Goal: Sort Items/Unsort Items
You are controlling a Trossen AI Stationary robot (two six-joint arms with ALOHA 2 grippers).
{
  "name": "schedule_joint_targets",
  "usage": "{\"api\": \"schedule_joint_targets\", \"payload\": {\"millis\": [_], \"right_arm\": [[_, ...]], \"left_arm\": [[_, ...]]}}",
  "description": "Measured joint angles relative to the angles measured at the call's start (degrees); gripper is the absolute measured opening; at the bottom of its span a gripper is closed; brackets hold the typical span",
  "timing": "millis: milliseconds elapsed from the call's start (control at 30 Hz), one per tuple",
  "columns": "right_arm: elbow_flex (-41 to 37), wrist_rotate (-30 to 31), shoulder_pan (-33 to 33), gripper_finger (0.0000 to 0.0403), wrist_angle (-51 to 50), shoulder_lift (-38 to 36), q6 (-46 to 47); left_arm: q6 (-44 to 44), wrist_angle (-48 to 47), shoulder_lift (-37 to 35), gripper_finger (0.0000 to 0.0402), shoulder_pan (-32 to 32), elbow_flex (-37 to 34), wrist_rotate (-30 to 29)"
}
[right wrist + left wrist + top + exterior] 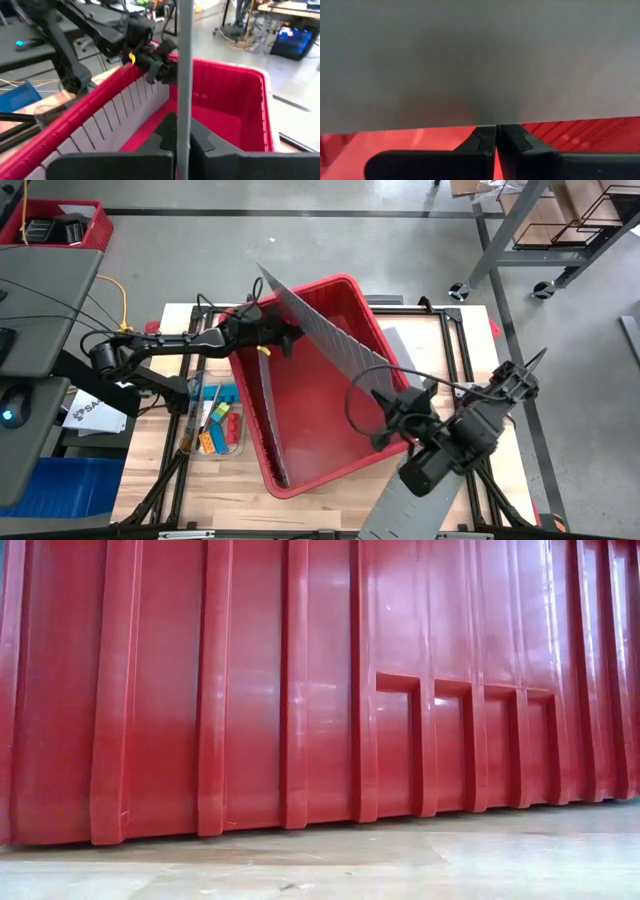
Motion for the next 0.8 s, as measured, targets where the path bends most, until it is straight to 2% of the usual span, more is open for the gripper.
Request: {"api": "schedule_joint_targets", "payload": {"millis": [233,400,800], "right_arm": [[-6.5,-5.0,0.2,0.0,0.0,0.0,7.1],[-10.1,-4.1,0.8,0.0,0.0,0.1,11.4],[-13.0,-4.4,2.4,0.0,-0.2,0.1,18.4]], "left_arm": [[6.9,-12.1,0.8,0.0,2.4,8.5,4.6],[14.4,-21.1,2.8,0.0,2.6,14.8,5.2],[16.7,-22.6,9.2,0.0,0.7,20.9,5.7]]}}
